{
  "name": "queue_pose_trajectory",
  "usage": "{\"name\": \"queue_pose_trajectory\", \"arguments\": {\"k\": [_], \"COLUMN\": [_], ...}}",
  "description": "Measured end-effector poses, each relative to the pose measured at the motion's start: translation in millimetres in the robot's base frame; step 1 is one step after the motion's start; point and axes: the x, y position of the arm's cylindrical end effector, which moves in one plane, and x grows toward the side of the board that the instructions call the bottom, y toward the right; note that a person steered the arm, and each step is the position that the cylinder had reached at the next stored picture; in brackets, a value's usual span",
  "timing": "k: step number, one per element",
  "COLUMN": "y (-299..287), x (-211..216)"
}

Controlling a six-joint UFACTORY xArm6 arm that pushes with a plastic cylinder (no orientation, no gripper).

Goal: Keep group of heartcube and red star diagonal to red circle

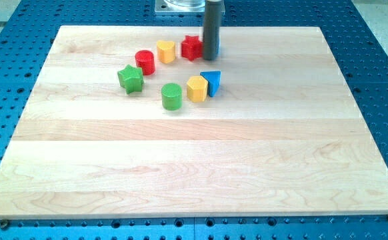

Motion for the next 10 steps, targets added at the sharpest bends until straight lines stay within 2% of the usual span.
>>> {"name": "queue_pose_trajectory", "arguments": {"k": [1, 2, 3, 4, 5, 6, 7, 8, 9, 10], "y": [-11.5, -20.4, -19.3, -70.4, -128.8, -102.8, -42.5, -59.0, -151.2, -138.3], "x": [26.3, 28.2, -1.3, 35.6, 45.4, 28.5, -8.6, 3.8, 26.9, -26.2]}}
